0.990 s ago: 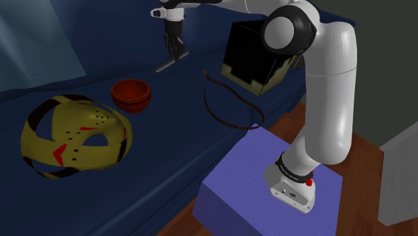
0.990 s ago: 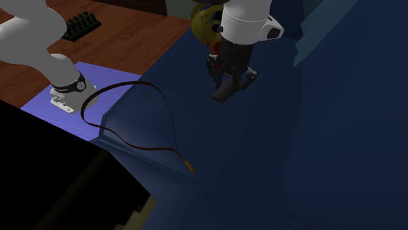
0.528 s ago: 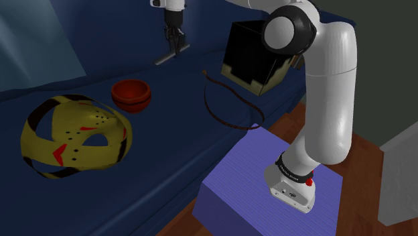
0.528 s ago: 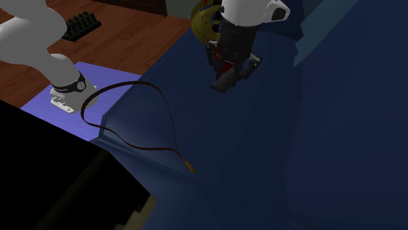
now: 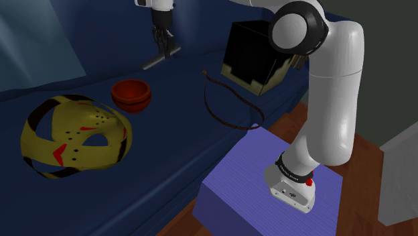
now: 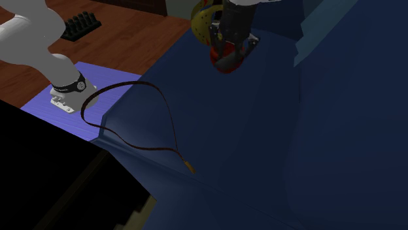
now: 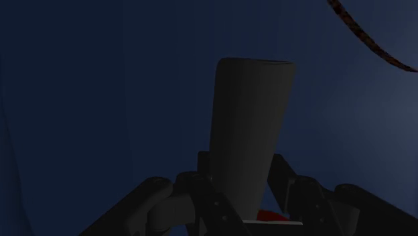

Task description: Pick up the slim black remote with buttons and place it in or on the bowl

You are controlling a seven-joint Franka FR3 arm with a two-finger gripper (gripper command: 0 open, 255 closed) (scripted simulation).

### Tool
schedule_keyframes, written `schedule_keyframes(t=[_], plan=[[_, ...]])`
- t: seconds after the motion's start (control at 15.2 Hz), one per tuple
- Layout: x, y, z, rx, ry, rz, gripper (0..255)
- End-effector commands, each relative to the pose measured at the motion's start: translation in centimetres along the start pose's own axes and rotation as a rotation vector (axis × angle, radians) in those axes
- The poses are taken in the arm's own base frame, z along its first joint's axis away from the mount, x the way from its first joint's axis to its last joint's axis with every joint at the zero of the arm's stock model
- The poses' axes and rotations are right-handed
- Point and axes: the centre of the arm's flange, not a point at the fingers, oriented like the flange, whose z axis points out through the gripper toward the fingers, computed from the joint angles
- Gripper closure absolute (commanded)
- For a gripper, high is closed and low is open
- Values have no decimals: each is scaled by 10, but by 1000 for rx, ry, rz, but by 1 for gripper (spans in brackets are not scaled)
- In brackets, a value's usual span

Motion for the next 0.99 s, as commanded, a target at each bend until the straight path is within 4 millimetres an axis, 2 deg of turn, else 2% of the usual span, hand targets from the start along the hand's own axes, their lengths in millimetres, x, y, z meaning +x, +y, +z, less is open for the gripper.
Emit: schedule_keyframes(t=[0.0, 0.73, 0.92], plan=[[26, -11, 2, 0, 0, 1, 255], [161, -64, 11, 0, 0, 1, 255], [165, -65, 22, 0, 0, 1, 255]])
